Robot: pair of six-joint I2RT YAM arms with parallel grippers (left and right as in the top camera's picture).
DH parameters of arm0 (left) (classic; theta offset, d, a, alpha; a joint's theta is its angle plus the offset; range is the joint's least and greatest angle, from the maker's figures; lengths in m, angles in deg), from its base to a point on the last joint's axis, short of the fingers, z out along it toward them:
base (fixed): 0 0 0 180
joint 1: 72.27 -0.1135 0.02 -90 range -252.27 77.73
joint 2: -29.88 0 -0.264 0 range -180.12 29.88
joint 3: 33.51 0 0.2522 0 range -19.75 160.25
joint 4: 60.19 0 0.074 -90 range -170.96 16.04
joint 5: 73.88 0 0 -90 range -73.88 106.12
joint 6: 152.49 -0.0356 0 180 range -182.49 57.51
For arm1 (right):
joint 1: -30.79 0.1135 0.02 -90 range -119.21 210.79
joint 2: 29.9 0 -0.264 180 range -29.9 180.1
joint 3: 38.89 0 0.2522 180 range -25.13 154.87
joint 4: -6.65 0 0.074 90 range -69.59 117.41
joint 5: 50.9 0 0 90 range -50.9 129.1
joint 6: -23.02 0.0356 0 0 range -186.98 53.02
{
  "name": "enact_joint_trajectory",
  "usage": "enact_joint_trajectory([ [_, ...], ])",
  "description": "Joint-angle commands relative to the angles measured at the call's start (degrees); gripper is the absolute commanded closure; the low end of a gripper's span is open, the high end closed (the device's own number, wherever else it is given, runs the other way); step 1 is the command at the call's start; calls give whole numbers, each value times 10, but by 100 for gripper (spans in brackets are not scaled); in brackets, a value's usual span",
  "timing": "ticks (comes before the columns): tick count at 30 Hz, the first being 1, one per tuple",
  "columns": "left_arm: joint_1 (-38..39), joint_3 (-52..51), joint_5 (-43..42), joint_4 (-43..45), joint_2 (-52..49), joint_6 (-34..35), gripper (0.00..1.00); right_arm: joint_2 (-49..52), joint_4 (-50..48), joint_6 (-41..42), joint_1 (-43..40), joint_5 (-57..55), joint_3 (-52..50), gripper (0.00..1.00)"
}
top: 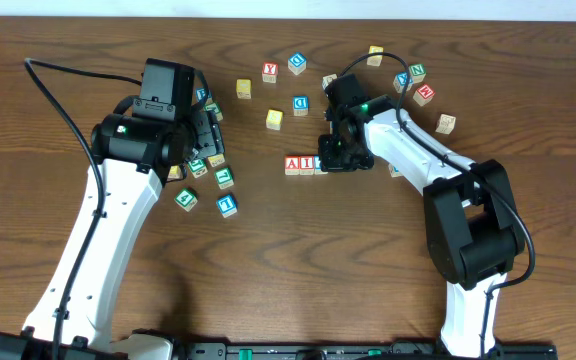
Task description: Spell out AI2
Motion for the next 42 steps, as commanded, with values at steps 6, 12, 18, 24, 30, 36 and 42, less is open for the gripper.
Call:
enact_joint_trajectory([
  [6, -2, 3, 10, 0, -5, -9, 26, -2, 2, 7, 6, 4, -1, 99],
  [12, -2, 3, 10, 0, -5, -9, 25, -2, 3, 7, 8, 4, -1, 99],
  [18, -2, 3, 10, 0, -5, -10, 25, -2, 2, 7, 7, -1, -1, 99],
  [24, -6, 4, 13, -1, -4, -18, 26, -20, 1, 2, -13, -20, 6, 99],
  [30, -38, 38, 14, -18, 21, -19, 25, -89, 7, -12, -49, -21, 10, 96],
  [36, -90, 62, 26, -21, 96, -18, 2, -205, 35, -33, -91, -27, 10, 86],
  [42, -128, 62, 50, -54, 164, -18, 2, -346, 92, -33, -139, -58, 10, 59],
])
